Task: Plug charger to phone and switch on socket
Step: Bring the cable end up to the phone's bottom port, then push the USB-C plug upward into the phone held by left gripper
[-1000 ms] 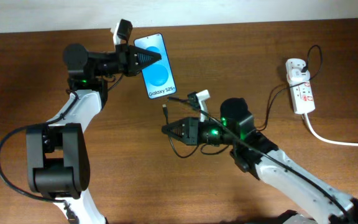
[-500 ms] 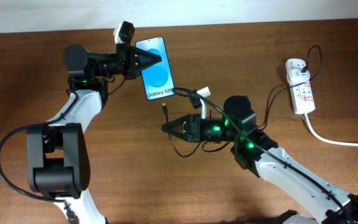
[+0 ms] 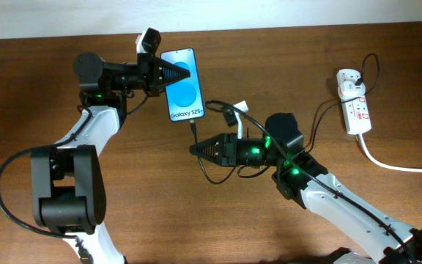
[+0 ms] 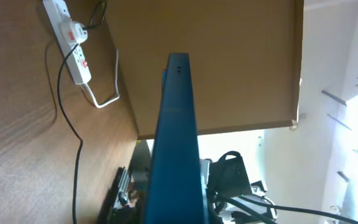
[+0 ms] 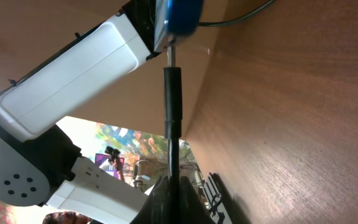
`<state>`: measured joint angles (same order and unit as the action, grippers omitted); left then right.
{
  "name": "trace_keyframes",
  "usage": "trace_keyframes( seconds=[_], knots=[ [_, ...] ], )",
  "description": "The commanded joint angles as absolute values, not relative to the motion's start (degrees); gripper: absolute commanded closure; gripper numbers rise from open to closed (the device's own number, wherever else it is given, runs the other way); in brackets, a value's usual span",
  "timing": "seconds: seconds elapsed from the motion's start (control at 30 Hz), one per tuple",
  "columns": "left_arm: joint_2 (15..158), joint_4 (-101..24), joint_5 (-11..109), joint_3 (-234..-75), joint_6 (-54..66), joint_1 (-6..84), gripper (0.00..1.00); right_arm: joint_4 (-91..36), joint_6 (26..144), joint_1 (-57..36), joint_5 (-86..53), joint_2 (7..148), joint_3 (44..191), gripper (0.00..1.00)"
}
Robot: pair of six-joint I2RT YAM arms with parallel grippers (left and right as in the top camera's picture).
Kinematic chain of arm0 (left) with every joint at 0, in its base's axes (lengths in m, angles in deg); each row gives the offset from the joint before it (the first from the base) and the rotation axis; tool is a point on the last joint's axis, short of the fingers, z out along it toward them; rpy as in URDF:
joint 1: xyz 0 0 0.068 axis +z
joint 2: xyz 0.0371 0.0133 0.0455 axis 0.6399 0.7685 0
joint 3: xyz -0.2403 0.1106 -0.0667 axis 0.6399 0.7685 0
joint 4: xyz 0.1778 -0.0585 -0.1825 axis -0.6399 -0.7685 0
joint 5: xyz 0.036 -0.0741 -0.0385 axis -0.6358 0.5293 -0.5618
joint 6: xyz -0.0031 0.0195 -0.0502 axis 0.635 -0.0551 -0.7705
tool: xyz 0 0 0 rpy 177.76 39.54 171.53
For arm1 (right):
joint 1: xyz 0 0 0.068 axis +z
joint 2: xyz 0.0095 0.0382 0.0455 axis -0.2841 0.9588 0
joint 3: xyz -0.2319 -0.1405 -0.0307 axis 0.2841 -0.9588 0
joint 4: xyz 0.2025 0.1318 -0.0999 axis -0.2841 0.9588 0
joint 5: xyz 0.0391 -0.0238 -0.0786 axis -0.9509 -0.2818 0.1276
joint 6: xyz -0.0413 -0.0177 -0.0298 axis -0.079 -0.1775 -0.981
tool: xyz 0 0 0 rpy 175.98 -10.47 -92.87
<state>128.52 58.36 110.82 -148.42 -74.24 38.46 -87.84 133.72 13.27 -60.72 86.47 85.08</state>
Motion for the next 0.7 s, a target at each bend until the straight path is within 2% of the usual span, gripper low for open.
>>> trace_keyframes(
  seconds=[0.0,0.53,0.67],
  knots=[
    [127.9,58.9,110.0,-149.2,-76.5,38.4,1.00,-88.1,134.7,13.5,-61.9,86.6,85.5,0.96],
    [127.9,59.1,108.7,-149.2,-72.5,36.7,1.00,-88.1,134.7,13.5,-62.0,86.6,85.5,0.96],
    [127.9,59.1,108.4,-149.2,-70.8,38.8,1.00,-88.1,134.7,13.5,-62.6,86.6,85.5,0.96]
  ],
)
